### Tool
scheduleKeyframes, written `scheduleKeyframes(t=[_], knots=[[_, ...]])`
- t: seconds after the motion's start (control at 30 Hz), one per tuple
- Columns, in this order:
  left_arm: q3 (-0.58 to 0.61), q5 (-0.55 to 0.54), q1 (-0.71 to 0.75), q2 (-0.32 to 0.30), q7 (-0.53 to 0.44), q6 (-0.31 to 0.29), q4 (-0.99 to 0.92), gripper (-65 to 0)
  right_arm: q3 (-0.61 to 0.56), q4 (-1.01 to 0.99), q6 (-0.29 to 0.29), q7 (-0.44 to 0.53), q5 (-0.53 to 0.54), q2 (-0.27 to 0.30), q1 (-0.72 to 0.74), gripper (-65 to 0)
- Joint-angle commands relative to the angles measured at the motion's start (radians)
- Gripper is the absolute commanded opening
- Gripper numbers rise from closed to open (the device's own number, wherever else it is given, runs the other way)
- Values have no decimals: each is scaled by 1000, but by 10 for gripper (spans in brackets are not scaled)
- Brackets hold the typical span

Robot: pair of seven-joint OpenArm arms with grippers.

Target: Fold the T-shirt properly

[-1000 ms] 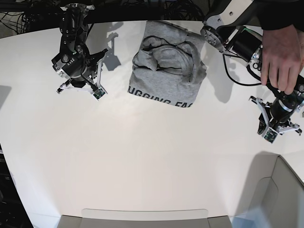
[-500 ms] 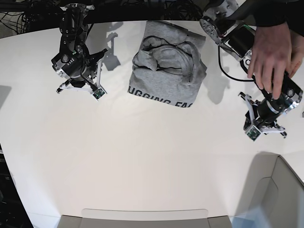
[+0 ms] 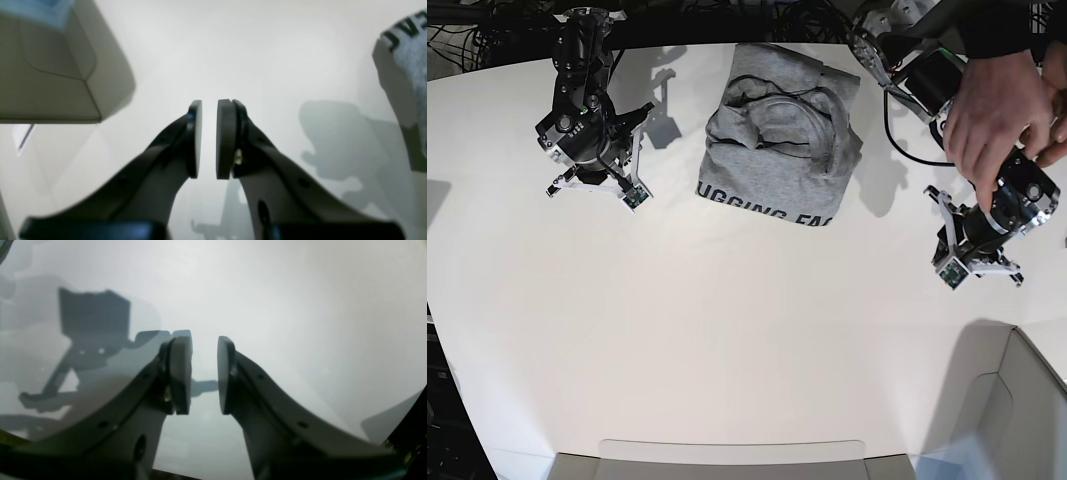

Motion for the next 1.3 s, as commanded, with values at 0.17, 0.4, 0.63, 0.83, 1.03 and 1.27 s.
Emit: scheduleKeyframes(t=[0.17,0.4,0.63,0.83,1.03,1.27], knots=[[61,-15,18,-9,-13,-1,17,-572,1,15,11,9,-2,2,10,-506],[83,-9,21,23,-13,-1,20,-572,1,15,11,9,-2,2,7,-506],[84,-9,21,34,-13,-1,20,-572,1,15,11,9,-2,2,6,-506],[84,-9,22,34,-13,-1,22,-572,1,15,11,9,-2,2,6,-506],[84,-14,44,34,-13,-1,22,-572,1,15,11,9,-2,2,6,-506],[84,-14,45,34,-13,-1,20,-572,1,15,11,9,-2,2,6,-506]])
